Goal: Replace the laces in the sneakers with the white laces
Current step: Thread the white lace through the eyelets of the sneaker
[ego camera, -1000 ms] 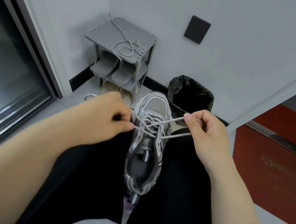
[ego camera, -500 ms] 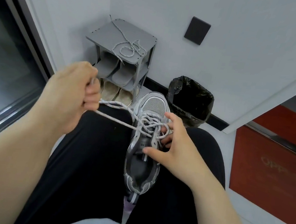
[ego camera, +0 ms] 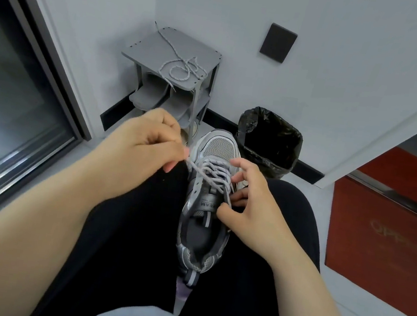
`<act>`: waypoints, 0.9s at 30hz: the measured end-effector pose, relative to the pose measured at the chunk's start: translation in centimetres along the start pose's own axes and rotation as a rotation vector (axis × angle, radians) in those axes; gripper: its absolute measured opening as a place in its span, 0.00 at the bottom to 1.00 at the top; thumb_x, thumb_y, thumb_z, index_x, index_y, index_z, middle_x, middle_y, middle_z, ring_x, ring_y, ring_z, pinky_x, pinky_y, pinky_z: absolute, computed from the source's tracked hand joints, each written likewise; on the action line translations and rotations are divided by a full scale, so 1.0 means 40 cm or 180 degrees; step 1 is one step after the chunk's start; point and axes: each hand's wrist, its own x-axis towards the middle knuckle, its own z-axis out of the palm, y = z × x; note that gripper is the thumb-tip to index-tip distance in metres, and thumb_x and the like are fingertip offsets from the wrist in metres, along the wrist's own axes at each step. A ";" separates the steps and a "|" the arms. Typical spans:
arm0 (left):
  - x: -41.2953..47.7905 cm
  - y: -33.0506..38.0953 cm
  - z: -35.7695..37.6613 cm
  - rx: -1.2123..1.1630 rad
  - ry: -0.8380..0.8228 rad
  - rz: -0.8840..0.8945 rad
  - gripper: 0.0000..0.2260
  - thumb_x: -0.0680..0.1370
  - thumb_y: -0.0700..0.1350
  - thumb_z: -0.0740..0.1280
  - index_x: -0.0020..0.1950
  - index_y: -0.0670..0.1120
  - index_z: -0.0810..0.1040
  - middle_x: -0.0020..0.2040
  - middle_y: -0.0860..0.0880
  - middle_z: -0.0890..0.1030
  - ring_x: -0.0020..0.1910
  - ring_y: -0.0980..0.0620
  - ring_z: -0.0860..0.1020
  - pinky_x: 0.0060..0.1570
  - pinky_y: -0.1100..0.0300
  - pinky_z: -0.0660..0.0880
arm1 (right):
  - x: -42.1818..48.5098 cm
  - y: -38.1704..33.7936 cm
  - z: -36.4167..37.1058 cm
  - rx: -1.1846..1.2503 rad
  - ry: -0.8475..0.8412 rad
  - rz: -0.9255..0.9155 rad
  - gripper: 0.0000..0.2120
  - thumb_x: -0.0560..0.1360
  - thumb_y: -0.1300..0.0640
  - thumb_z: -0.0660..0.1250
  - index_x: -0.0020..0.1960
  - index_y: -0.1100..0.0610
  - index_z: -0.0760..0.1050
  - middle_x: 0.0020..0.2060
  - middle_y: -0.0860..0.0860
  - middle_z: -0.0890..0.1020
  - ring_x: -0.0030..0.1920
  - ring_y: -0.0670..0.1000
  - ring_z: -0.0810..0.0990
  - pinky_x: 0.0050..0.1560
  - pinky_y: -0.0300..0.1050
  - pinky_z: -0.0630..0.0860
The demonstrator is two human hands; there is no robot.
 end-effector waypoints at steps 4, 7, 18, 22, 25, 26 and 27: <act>0.002 -0.011 0.012 0.0706 -0.0747 0.0154 0.14 0.71 0.47 0.63 0.26 0.43 0.69 0.43 0.50 0.76 0.35 0.62 0.72 0.41 0.73 0.67 | 0.000 0.004 0.007 -0.0485 -0.0084 -0.0229 0.14 0.71 0.57 0.68 0.54 0.44 0.74 0.51 0.38 0.66 0.42 0.40 0.71 0.44 0.32 0.72; 0.024 -0.026 0.029 0.1840 -0.0755 0.0358 0.12 0.72 0.52 0.59 0.53 0.55 0.76 0.56 0.56 0.74 0.59 0.55 0.69 0.63 0.58 0.64 | 0.001 0.008 0.007 -0.0658 -0.0077 -0.0345 0.04 0.71 0.52 0.71 0.45 0.47 0.77 0.52 0.37 0.64 0.44 0.39 0.70 0.45 0.30 0.69; 0.075 0.030 0.019 -0.0152 -0.0789 -0.0259 0.12 0.80 0.47 0.58 0.41 0.52 0.79 0.30 0.55 0.71 0.32 0.54 0.69 0.41 0.55 0.71 | -0.013 -0.054 0.013 0.0402 0.0442 -0.0354 0.09 0.74 0.53 0.69 0.54 0.49 0.79 0.46 0.42 0.82 0.48 0.40 0.79 0.51 0.34 0.73; 0.062 0.087 0.058 -0.2325 -0.0851 -0.0583 0.12 0.81 0.40 0.55 0.48 0.40 0.78 0.31 0.52 0.71 0.32 0.57 0.68 0.36 0.66 0.70 | -0.005 -0.103 0.065 0.1664 -0.0174 -0.0468 0.16 0.77 0.59 0.64 0.63 0.51 0.69 0.53 0.46 0.82 0.58 0.44 0.78 0.63 0.44 0.72; 0.069 0.084 0.053 -0.2845 -0.0566 -0.0563 0.12 0.81 0.38 0.54 0.47 0.40 0.77 0.33 0.50 0.74 0.33 0.57 0.72 0.37 0.67 0.74 | -0.005 -0.101 0.053 0.1749 -0.0130 -0.0445 0.10 0.78 0.60 0.60 0.57 0.52 0.74 0.38 0.47 0.82 0.44 0.46 0.80 0.54 0.45 0.73; 0.071 0.078 0.043 -0.2912 -0.0430 -0.0570 0.12 0.81 0.38 0.54 0.47 0.40 0.77 0.33 0.50 0.75 0.33 0.57 0.72 0.38 0.66 0.76 | -0.005 -0.090 0.042 0.1661 0.0028 -0.0411 0.10 0.78 0.59 0.60 0.54 0.51 0.77 0.34 0.47 0.80 0.40 0.47 0.78 0.51 0.48 0.73; 0.072 0.068 0.033 -0.2987 -0.0294 -0.0624 0.12 0.81 0.38 0.54 0.47 0.40 0.77 0.33 0.50 0.75 0.33 0.57 0.73 0.39 0.65 0.77 | -0.004 -0.078 0.030 0.1576 0.0182 -0.0381 0.10 0.78 0.59 0.60 0.50 0.49 0.79 0.32 0.46 0.79 0.38 0.48 0.77 0.50 0.49 0.73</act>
